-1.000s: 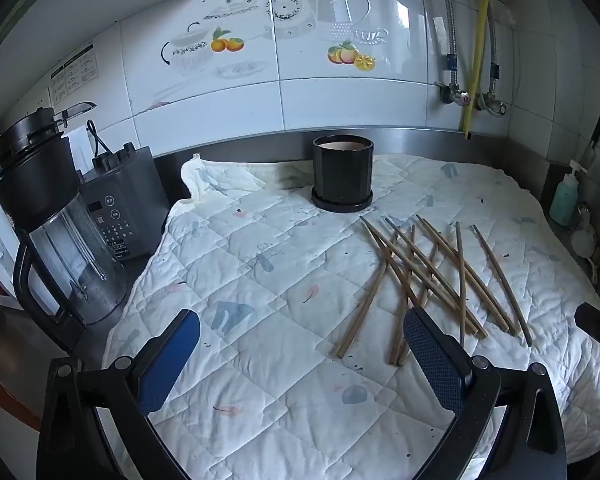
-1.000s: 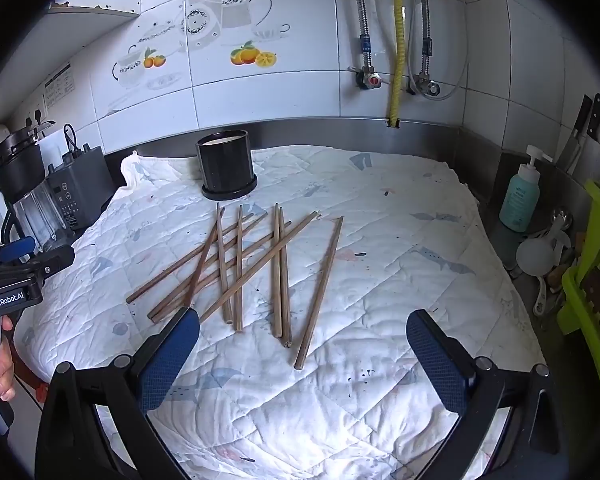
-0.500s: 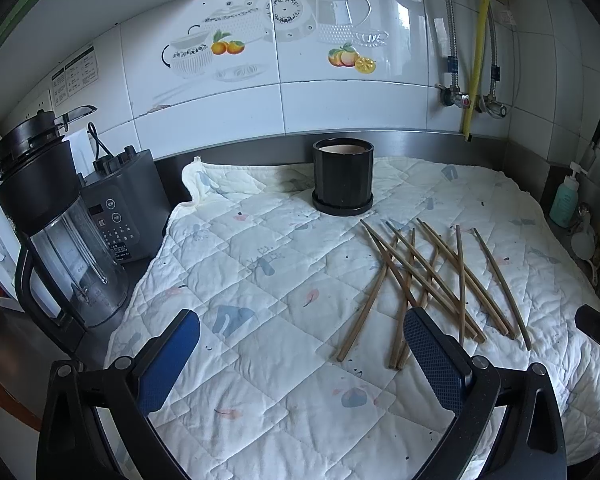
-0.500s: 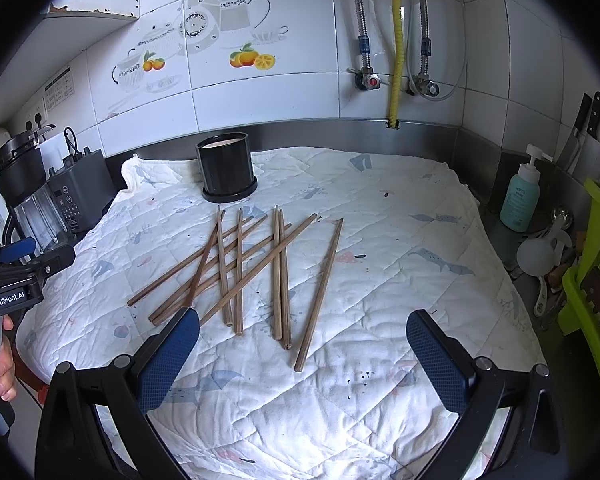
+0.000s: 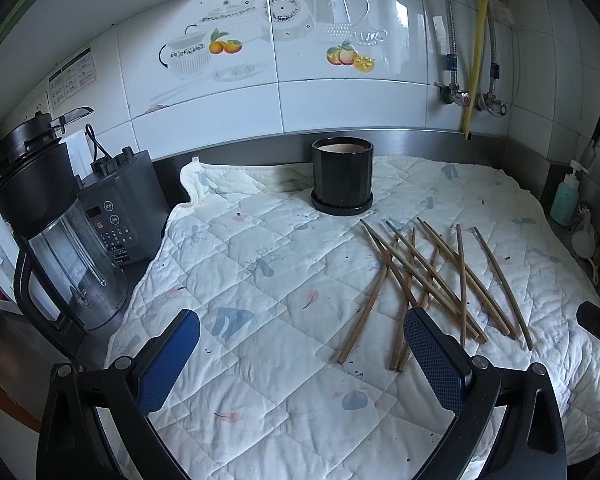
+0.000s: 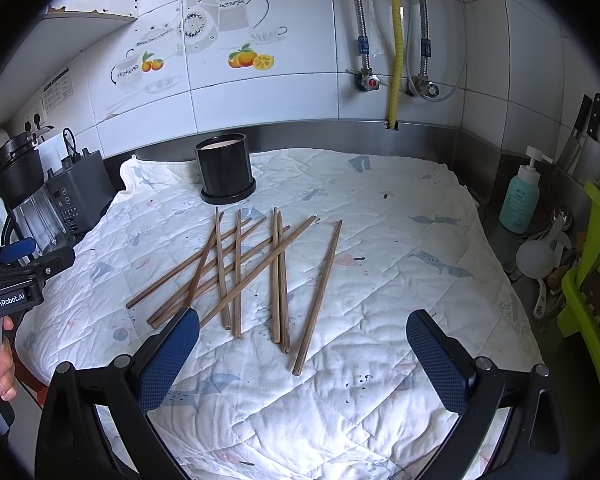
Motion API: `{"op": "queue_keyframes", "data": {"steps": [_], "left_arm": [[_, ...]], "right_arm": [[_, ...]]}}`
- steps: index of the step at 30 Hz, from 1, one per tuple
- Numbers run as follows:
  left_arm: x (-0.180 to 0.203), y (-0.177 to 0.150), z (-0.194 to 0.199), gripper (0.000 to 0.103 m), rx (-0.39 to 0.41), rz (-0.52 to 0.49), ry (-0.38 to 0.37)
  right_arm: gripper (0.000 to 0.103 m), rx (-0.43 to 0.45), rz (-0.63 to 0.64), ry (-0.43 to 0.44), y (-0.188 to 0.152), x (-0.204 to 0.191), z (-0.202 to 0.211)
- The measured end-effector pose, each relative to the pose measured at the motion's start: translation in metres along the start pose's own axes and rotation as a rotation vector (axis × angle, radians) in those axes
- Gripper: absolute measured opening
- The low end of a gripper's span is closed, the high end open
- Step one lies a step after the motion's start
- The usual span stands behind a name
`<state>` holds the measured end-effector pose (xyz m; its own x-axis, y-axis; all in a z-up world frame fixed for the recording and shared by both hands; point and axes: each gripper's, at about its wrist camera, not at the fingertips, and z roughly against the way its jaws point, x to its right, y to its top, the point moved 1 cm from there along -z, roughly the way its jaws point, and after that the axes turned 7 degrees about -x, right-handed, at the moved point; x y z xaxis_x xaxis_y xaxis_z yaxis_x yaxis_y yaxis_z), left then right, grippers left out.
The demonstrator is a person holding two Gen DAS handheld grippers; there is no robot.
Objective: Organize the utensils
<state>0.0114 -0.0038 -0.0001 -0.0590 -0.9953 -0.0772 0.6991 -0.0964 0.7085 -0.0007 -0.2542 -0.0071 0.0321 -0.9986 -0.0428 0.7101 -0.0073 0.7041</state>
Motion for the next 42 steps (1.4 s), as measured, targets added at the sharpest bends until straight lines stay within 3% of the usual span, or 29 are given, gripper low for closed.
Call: {"op": "queue_keyframes", "data": {"steps": [23,42], "left_arm": [[-0.002,0.001,0.002,0.103,0.016,0.011,0.001],[-0.007,0.021,0.013,0.103,0.066,0.013,-0.004]], "right_arm": [[0.103,0.014,0.005,0.000,0.003,0.000,0.002],[0.103,0.061,0.013,0.011,0.008,-0.003,0.006]]}}
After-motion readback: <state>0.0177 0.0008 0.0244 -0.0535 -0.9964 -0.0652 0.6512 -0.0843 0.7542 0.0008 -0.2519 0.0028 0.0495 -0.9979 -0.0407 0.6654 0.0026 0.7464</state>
